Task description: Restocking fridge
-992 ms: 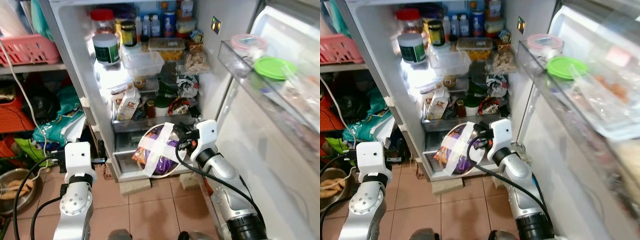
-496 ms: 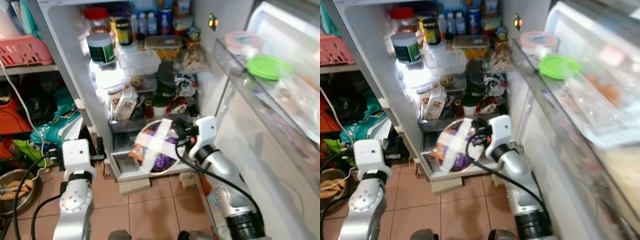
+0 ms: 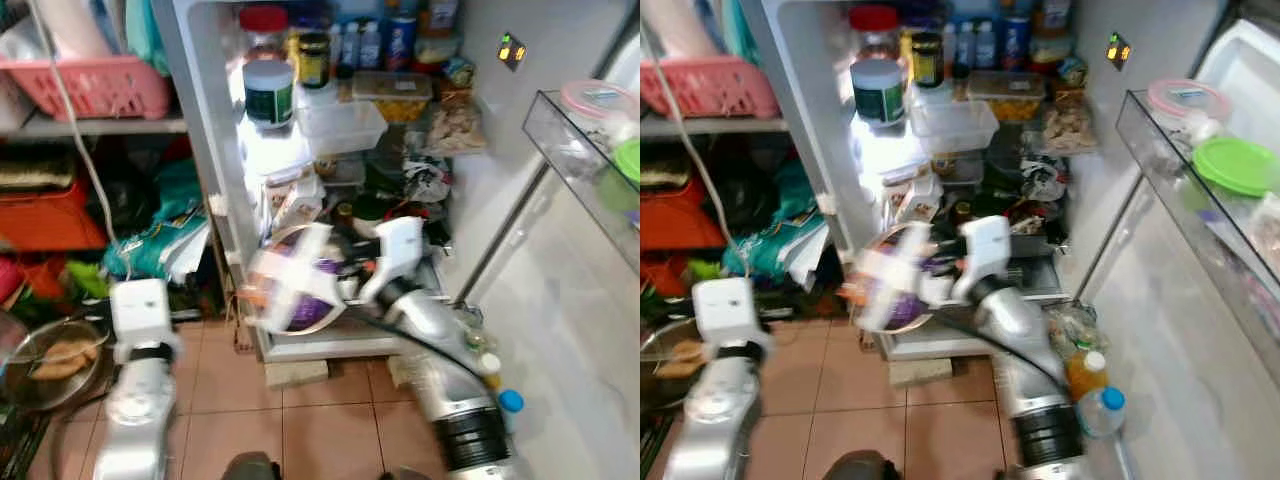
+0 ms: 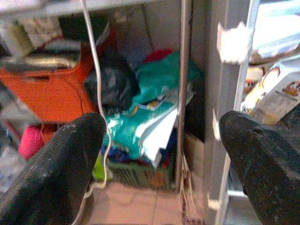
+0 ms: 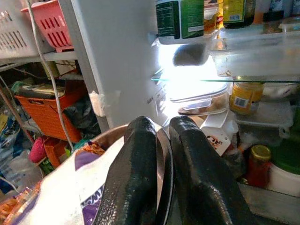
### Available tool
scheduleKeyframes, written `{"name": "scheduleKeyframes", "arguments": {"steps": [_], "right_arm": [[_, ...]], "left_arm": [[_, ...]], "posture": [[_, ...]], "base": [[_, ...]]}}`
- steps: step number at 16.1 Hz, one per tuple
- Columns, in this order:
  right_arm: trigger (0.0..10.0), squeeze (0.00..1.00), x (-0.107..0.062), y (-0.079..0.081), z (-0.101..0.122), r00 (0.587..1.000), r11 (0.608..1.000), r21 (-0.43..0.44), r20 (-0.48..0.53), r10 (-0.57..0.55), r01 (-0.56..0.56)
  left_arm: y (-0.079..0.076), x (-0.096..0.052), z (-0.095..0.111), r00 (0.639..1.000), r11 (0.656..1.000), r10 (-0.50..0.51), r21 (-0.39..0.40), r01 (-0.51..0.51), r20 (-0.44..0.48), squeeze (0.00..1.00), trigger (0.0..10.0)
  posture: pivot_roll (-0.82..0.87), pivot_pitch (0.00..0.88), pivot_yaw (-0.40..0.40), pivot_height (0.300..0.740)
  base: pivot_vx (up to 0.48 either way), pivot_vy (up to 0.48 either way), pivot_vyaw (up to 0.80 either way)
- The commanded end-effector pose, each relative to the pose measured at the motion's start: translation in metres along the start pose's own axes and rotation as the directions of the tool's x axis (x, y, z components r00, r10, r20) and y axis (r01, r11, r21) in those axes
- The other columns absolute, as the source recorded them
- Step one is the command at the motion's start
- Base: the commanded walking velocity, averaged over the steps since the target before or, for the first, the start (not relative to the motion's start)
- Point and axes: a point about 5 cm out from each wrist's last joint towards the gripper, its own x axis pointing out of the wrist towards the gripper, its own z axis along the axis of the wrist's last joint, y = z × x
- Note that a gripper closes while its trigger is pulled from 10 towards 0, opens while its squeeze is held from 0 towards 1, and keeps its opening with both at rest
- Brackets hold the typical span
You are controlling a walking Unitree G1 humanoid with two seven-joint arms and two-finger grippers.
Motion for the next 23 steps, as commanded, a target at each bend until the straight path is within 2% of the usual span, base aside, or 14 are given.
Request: {"name": "scheduleKeyframes", "arguments": {"steps": [1, 7, 15, 23], "right_arm": [[10.0, 0.00, -0.002, -0.008, 0.005, 0.999, 0.999, -0.018, 0.022, -0.028, 0.028], [10.0, 0.00, 0.000, -0.009, 0.006, 0.998, 0.999, -0.023, 0.029, -0.048, 0.049], [10.0, 0.00, 0.011, -0.004, 0.008, 0.998, 0.998, -0.034, 0.041, -0.054, 0.055], [10.0, 0.00, 0.016, -0.013, 0.009, 0.993, 0.994, -0.032, 0.052, -0.105, 0.107]], "left_arm": [[-0.006, -0.001, 0.001, 1.000, 1.000, -0.020, -0.010, 0.020, 0.008, 0.00, 10.0], [-0.007, 0.000, 0.006, 0.998, 0.999, -0.046, -0.022, 0.047, 0.039, 0.00, 10.0], [-0.007, 0.001, 0.006, 0.998, 0.998, -0.056, -0.024, 0.057, 0.043, 0.00, 10.0], [-0.006, -0.002, 0.004, 0.998, 0.998, -0.053, -0.017, 0.053, 0.029, 0.00, 10.0]], "posture": [[0.13, 0.003, 0.004, 0.740], [0.13, 0.004, 0.003, 0.740], [0.13, 0.000, 0.002, 0.740], [0.14, 0.016, 0.008, 0.740]], "base": [[0.000, 0.000, 0.00], [0.000, 0.000, 0.00], [0.307, 0.000, 0.00], [0.307, 0.000, 0.00]]}}
